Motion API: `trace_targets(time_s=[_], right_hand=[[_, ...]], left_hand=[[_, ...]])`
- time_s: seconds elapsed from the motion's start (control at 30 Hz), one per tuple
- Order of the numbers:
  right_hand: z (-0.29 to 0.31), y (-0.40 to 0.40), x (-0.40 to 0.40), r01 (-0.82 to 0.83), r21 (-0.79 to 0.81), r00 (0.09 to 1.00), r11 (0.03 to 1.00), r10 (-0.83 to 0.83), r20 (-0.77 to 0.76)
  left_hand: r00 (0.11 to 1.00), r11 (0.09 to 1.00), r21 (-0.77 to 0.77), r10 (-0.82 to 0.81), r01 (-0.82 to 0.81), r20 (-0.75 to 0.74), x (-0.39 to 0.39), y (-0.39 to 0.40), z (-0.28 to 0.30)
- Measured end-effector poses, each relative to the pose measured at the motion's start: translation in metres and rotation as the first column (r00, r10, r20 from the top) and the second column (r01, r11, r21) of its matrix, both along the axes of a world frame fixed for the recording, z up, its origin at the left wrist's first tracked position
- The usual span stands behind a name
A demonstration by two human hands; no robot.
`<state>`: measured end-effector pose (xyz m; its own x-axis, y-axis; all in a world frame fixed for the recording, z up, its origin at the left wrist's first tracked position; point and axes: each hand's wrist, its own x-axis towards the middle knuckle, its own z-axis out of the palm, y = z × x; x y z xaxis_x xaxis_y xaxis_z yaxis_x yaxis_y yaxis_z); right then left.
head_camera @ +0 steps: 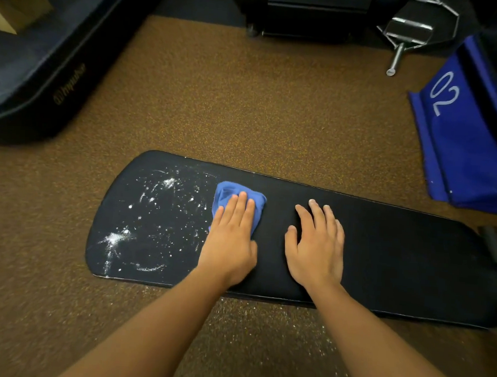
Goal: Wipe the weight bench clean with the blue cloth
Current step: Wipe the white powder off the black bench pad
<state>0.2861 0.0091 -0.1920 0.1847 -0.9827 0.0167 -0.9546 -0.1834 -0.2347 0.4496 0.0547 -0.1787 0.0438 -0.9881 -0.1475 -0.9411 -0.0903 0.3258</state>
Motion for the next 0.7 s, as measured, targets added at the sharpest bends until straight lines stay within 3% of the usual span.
trace_targets(time_s=[0.2, 0.4, 0.53, 0.7], right_hand=[[0.0, 0.004, 0.006, 0.024, -0.006, 1.0, 1.0, -0.024, -0.016], [0.0, 0.003, 0.008, 0.022, -0.007, 0.999, 1.0, -0.022, -0.033], [0.0, 0.002, 0.004, 0.011, -0.008, 1.0, 1.0, -0.011, -0.024], [0.0, 0.003, 0.006, 0.015, -0.013, 1.0, 1.0, -0.015, -0.015]], left_hand=[[0.999, 0.999, 0.004, -0.044, 0.044, 0.029, -0.006, 0.032, -0.002], [0.988, 0.982, -0.11, -0.15, 0.153, 0.035, 0.0, -0.012, -0.011], [0.998, 0.994, -0.1, -0.047, 0.05, 0.034, 0.014, -0.039, -0.008], [0.999, 0.996, -0.08, 0.04, -0.037, 0.032, 0.021, -0.011, -0.008]])
